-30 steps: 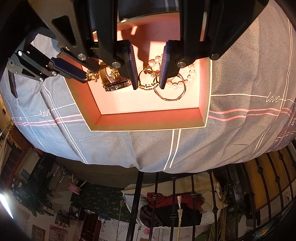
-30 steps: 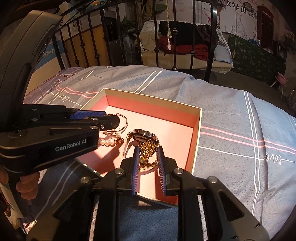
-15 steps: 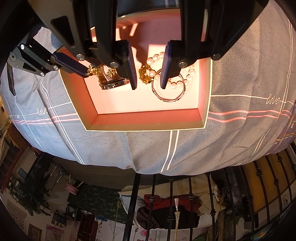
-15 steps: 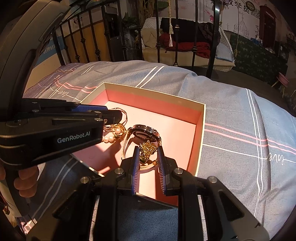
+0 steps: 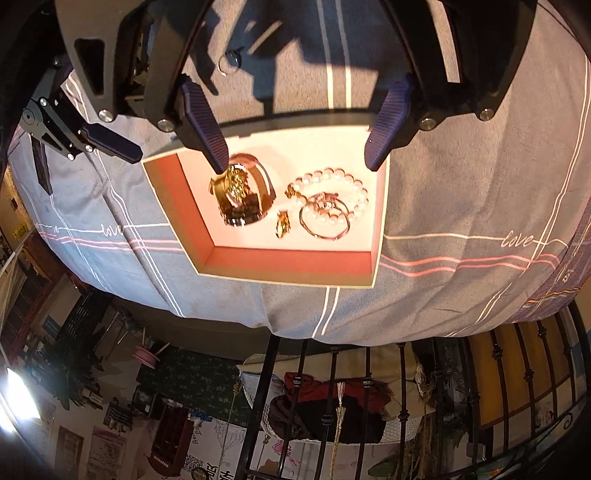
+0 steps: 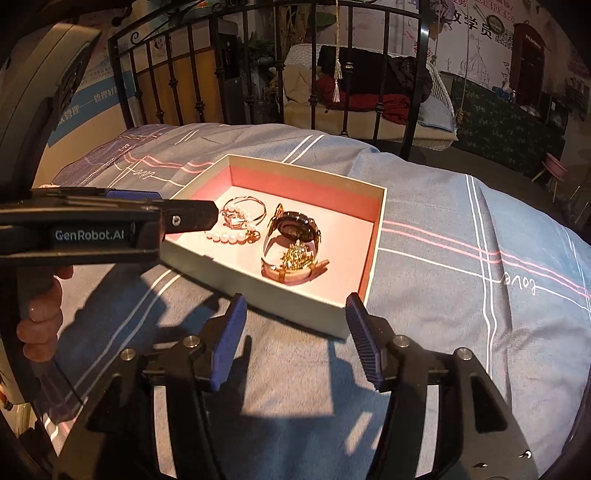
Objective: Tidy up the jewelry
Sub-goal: 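Withdraw both grippers and move the left gripper to the small silver ring, then close the left gripper on the small silver ring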
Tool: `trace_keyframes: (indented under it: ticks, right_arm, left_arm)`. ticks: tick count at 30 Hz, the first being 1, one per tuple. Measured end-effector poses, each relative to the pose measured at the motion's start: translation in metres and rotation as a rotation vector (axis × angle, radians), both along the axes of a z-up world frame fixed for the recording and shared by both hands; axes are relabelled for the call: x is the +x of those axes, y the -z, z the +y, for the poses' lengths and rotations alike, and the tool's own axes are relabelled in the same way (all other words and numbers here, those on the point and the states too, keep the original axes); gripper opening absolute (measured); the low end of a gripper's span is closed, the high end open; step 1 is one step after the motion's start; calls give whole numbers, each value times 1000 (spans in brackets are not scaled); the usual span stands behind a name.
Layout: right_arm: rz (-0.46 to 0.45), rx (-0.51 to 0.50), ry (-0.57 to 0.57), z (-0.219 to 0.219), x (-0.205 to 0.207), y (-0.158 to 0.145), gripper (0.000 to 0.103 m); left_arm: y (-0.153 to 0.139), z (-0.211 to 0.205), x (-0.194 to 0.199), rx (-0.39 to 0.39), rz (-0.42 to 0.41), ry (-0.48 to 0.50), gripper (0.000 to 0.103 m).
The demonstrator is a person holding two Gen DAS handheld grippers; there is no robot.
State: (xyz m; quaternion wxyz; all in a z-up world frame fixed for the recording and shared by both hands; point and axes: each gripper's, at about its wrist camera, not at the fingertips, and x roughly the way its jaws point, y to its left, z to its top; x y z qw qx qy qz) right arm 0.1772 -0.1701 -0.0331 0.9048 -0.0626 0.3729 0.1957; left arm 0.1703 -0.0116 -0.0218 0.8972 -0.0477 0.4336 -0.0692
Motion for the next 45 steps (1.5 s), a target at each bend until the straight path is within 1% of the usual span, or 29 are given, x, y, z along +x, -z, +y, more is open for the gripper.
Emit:
trace_keyframes:
  ticks: [2,4,5,7,10,15,18,19,21,24,25,28,31,34,45]
  right_arm:
    - [25,-10,-2,-3,-14,8,58]
    - [47,-41,-7,-5,-27,18,58]
    - [56,-54,-7,-6,-33,23,58]
    - [75,-47,-4,-9,-42,31,58]
    - [76,-33,-3,-12,-50,33,58]
    - [72,-43,-15,-8,-55,35,58]
    - [76,-47,-18,-6,-56,37,58]
    - [76,-46,-18,-7,-56,38,58]
    - [77,-44,-17,-6,-56,38,58]
    - [83,-42,-19,-5,-53,39,59]
    - [86,-42,-21,-5,-52,39,59]
    - [91,-42,-27,-3,-49,39,58]
    - [94,-48,-36,2,-46,39,59]
    - [98,-52,-44,6,-43,40,59]
    - [120,-49,-65,13,-31,40,58]
  left_arm:
    - [6,-6,-17,11,-16,12,75]
    - [12,-11,-31,17,-2,25,75]
    - [13,-12,-38,14,-15,24,75]
    - [16,-16,-49,5,-21,43,75]
    - [24,-24,-53,18,2,69,75]
    - [34,-36,-56,36,17,95,75]
    - [40,-43,-54,57,30,114,71]
    - [43,-45,-52,65,39,120,65]
    - [50,-49,-50,90,58,127,55]
    - [54,-52,-50,124,48,130,50]
    - [54,-51,-50,126,44,128,45]
    - [54,-45,-50,119,44,120,34]
    - [53,-37,-49,103,47,110,26]
    - [52,-33,-49,89,52,104,23]
    - [50,-30,-49,87,56,96,17]
